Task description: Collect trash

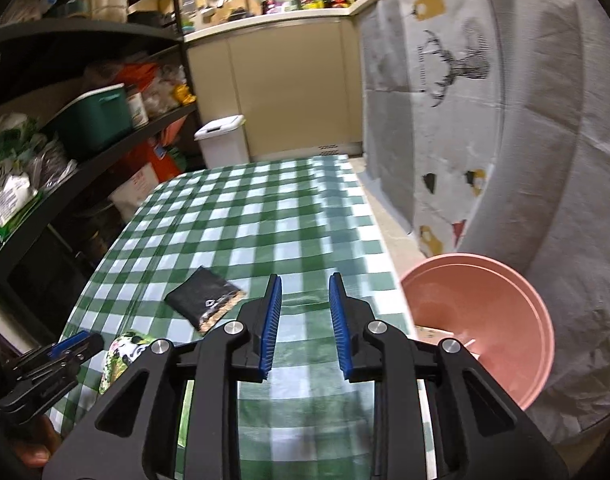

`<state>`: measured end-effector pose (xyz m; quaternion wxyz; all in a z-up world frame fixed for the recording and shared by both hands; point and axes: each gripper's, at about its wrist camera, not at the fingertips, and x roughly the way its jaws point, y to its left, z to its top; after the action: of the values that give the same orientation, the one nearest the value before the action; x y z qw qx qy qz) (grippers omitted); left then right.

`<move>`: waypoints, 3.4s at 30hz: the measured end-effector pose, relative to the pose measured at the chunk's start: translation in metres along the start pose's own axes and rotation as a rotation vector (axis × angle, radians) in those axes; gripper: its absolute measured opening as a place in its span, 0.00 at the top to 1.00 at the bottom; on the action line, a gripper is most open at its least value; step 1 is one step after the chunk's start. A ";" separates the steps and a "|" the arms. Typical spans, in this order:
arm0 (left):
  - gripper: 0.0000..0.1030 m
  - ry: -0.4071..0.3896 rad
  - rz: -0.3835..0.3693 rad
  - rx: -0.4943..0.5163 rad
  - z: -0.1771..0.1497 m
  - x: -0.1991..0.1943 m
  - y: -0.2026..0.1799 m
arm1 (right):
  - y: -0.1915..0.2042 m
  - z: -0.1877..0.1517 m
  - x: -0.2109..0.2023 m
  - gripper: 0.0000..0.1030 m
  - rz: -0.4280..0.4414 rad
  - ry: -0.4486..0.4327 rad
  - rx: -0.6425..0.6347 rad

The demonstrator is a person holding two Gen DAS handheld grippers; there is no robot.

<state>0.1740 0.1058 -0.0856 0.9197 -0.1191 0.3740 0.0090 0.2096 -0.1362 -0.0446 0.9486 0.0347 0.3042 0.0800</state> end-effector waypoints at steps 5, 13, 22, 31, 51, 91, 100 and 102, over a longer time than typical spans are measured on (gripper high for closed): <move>0.73 0.042 -0.022 0.012 -0.004 0.012 -0.001 | 0.011 -0.002 0.014 0.75 0.024 0.022 -0.013; 0.81 0.093 -0.057 0.012 -0.007 0.028 -0.002 | 0.025 -0.006 0.031 0.75 0.046 0.048 -0.040; 0.93 0.025 -0.045 -0.022 0.003 0.013 0.011 | 0.046 -0.009 0.050 0.74 0.076 0.081 -0.064; 0.93 -0.083 0.184 -0.159 0.010 -0.005 0.054 | 0.081 -0.018 0.085 0.59 0.145 0.175 -0.119; 0.55 0.041 0.144 -0.186 0.006 0.029 0.064 | 0.115 -0.007 0.162 0.21 0.179 0.366 -0.291; 0.85 -0.100 0.117 -0.152 0.015 -0.023 0.040 | 0.068 0.000 0.112 0.17 0.176 0.259 -0.225; 0.85 -0.093 0.128 -0.171 0.016 -0.016 0.050 | 0.080 -0.014 0.149 0.21 0.117 0.357 -0.266; 0.85 -0.092 0.131 -0.170 0.016 -0.015 0.051 | 0.083 -0.013 0.146 0.37 0.124 0.341 -0.276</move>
<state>0.1690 0.1598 -0.0752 0.9200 -0.1715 0.3360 0.1060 0.3087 -0.0294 -0.1292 0.8724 -0.0908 0.4438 0.1836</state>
